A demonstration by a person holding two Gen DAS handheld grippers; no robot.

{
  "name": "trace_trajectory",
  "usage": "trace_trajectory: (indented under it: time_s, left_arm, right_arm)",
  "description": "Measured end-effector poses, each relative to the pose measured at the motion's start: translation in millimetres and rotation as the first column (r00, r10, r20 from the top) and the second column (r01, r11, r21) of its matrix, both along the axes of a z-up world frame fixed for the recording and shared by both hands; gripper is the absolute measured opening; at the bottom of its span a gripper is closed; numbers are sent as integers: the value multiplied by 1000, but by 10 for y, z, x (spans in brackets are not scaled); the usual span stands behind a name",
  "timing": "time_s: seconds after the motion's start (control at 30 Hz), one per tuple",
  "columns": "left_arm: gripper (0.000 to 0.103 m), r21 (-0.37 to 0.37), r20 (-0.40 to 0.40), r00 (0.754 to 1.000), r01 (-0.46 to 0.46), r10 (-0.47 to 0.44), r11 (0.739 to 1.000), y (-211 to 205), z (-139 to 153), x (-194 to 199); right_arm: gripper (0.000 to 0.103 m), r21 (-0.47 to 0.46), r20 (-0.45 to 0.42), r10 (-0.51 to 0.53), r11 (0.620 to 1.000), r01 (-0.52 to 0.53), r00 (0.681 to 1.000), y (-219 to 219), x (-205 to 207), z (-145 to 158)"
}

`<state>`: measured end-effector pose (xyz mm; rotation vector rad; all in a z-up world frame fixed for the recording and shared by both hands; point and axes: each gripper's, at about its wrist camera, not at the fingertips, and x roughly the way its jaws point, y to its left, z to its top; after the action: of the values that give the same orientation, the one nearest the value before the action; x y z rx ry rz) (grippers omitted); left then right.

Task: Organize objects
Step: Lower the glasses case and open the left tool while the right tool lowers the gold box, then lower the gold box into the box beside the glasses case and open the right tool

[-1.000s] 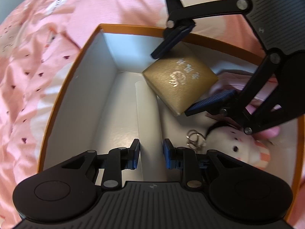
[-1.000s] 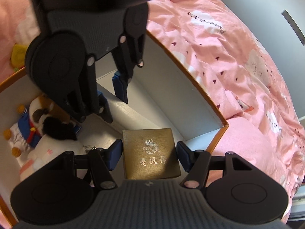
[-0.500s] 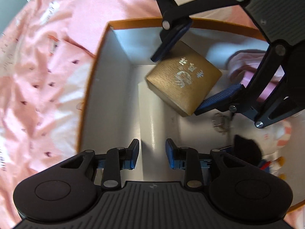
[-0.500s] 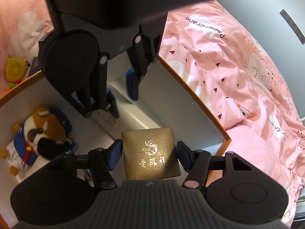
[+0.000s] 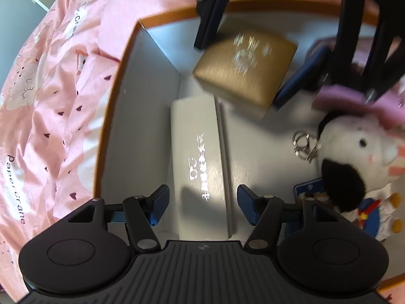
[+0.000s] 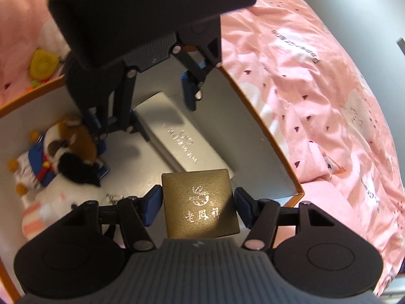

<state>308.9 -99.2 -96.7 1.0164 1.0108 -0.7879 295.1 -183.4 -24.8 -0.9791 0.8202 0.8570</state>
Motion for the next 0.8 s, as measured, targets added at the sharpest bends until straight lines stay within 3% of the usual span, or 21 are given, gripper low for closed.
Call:
trace_trajectory:
  time_s: [0.13,0.23,0.33,0.57,0.67,0.8]
  left_arm:
    - [72,46,53,998,-21,18,999,-22,-144,0]
    - [72,43,47,998,-52,50,998,-19,-172,57]
    - [61,59,59,996,-77,74,995,-8,-191,98]
    - [59,54,66,988,-145,141,988,-3,-215,91]
    - [59,9,84,981,-175,174,984,20,-137,-18]
    - [59,-134,48,962,-261,269,956,85,66,-124]
  right_arm:
    - [63,-39,-23,66,997,-67,998,-19,-40,-30]
    - [63,-53,-47,97,994,-99,994,-21,-59,-52]
    - [63,-85,-57,115,989,-119,992,0,-34,-104]
    - [63,-141,-146,126,979,-147,981,54,79,-212]
    - [63,-175,-187,136,970,-169,973,89,110,-270]
    - [63,-239,-248,165,944,-226,954,120,106,-356]
